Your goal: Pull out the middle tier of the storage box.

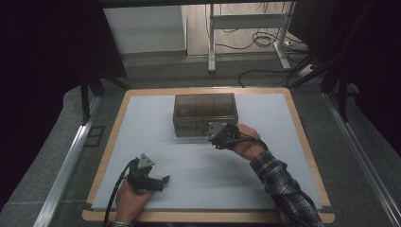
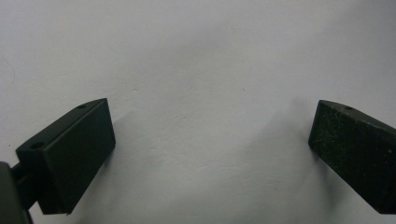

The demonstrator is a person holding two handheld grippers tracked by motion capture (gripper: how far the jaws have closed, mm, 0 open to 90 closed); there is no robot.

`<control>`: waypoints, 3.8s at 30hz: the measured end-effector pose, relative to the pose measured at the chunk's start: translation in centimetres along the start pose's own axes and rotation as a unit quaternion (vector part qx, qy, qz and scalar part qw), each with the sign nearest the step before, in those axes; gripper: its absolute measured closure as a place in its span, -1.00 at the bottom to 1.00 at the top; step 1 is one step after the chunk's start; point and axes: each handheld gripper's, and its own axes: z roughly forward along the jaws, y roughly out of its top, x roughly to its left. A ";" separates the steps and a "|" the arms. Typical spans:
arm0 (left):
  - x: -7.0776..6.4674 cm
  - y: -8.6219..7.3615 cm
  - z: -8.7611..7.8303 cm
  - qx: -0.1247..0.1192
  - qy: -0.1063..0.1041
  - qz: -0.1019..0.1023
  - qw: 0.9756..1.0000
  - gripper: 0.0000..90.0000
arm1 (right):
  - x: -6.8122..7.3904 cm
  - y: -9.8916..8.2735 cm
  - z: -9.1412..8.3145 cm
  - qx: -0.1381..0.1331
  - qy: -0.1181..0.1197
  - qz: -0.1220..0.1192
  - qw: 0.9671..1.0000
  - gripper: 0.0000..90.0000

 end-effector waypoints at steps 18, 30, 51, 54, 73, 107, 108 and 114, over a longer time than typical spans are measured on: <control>0.0 0.0 0.0 -0.001 0.000 0.000 1.000 -1.00 | -3.5 -1.2 -1.0 0.011 0.047 0.040 0.998 0.37; 0.0 0.0 0.0 0.000 0.000 0.000 1.000 -1.00 | -5.2 -2.3 -0.4 0.024 0.083 0.041 0.995 0.48; 0.0 0.0 0.0 -0.001 0.000 0.000 1.000 -1.00 | -6.4 -3.3 1.9 0.041 0.135 0.025 0.990 0.81; 0.0 0.0 0.0 0.000 0.000 0.000 1.000 -1.00 | -6.5 -3.3 1.9 0.041 0.141 0.015 0.989 0.85; 0.0 0.0 0.0 0.000 0.000 0.000 1.000 -1.00 | -6.2 -3.3 1.0 0.028 0.182 -0.003 0.983 0.91; 0.0 0.0 0.0 -0.001 0.000 0.000 1.000 -1.00 | -3.4 -4.0 -0.2 0.017 0.195 -0.022 0.980 0.91; 0.0 0.0 0.0 -0.001 0.000 0.000 1.000 -1.00 | -3.3 -4.1 -0.1 0.017 0.193 -0.021 0.981 0.86; 0.0 0.0 0.0 -0.001 0.000 0.000 1.000 -1.00 | -3.2 -4.0 0.0 0.019 0.192 -0.019 0.981 0.78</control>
